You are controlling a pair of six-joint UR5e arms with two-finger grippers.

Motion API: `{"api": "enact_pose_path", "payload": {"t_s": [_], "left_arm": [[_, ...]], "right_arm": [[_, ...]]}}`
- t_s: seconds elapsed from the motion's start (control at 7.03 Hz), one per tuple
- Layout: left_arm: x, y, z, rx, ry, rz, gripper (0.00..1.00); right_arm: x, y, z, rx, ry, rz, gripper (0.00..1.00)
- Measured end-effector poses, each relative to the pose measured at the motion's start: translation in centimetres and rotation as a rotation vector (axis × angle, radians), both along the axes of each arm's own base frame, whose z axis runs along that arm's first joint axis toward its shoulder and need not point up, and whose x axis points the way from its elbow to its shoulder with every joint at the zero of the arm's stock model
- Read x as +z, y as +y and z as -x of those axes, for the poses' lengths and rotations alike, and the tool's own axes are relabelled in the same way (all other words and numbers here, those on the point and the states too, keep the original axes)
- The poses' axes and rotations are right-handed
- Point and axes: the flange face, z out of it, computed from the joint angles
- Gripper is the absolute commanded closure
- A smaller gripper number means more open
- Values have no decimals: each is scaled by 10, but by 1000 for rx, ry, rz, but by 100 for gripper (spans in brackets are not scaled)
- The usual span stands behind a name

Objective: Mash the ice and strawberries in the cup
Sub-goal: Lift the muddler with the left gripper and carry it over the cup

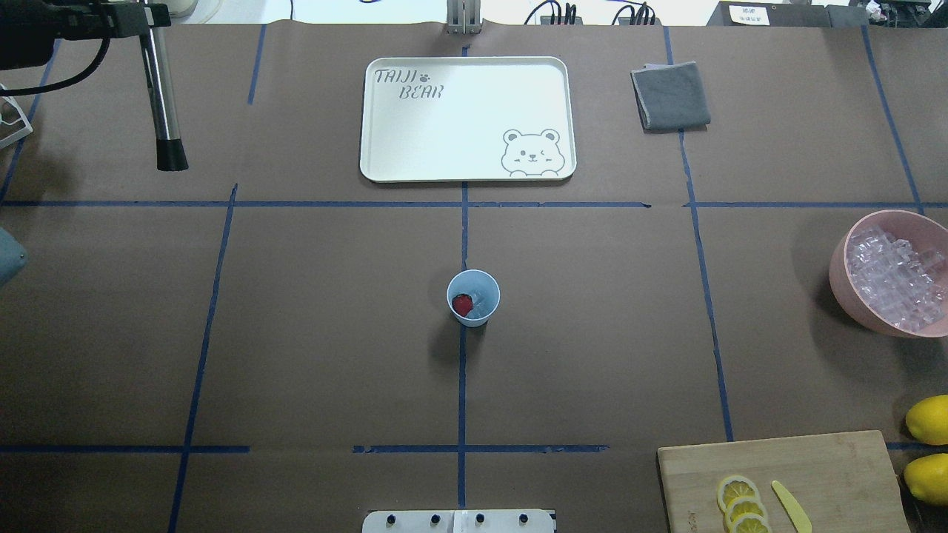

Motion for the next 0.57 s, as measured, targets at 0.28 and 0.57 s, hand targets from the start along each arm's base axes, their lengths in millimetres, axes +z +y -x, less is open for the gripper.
{"api": "enact_pose_path", "payload": {"t_s": [0.28, 0.57], "left_arm": [[-30, 24, -49, 10, 89, -164, 100], [-14, 33, -109, -77, 145, -330, 100]], "right_arm": [[-2, -2, 0, 0, -2, -3, 1], [-4, -2, 0, -1, -1, -7, 1]]}}
